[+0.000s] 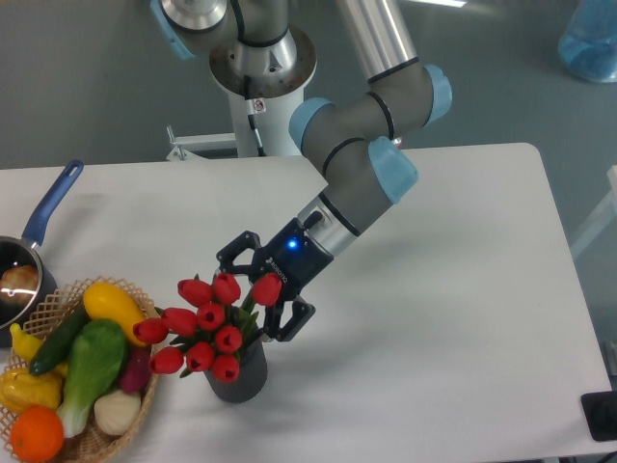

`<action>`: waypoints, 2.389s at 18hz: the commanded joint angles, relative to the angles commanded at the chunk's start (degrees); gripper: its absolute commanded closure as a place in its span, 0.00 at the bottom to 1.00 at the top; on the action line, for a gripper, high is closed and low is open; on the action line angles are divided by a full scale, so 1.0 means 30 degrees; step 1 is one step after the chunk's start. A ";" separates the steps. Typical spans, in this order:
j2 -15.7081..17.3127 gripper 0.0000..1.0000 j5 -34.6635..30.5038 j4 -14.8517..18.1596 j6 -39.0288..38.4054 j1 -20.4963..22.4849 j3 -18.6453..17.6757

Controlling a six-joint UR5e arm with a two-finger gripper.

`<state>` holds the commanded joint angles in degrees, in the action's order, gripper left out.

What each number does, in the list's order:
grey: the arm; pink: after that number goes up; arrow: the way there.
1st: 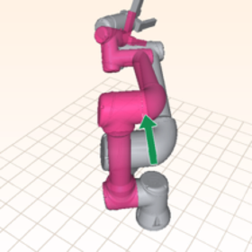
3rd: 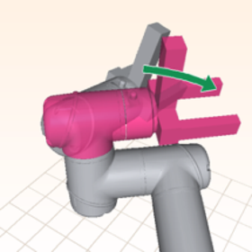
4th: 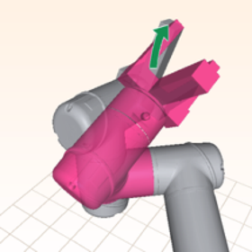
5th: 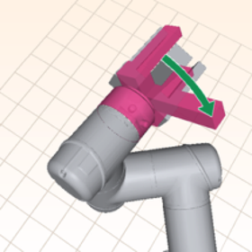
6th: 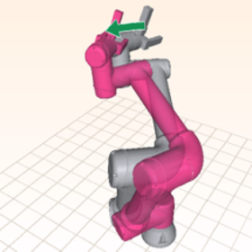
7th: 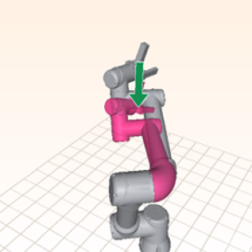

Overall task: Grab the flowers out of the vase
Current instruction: 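Lower the open gripper around the tulip stems above the vase rim, then close the gripper on the tulip stems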

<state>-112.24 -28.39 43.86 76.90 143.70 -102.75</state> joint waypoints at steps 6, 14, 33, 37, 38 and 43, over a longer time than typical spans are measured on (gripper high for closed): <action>-0.0380 0.00 0.0116 0.0000 0.0000 -0.0323 0.0322; -0.0674 0.00 0.0293 0.0000 0.0029 -0.0352 0.0499; -0.0879 0.17 0.1553 0.0000 0.0234 -0.0205 0.0323; -0.0879 0.17 0.1553 0.0000 0.0234 -0.0205 0.0294; -0.0879 0.17 0.1553 0.0000 0.0234 -0.0205 0.0294; -0.0879 0.25 0.1553 0.0000 0.0205 -0.0205 0.0265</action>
<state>-114.87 -23.73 43.86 77.52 143.09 -101.95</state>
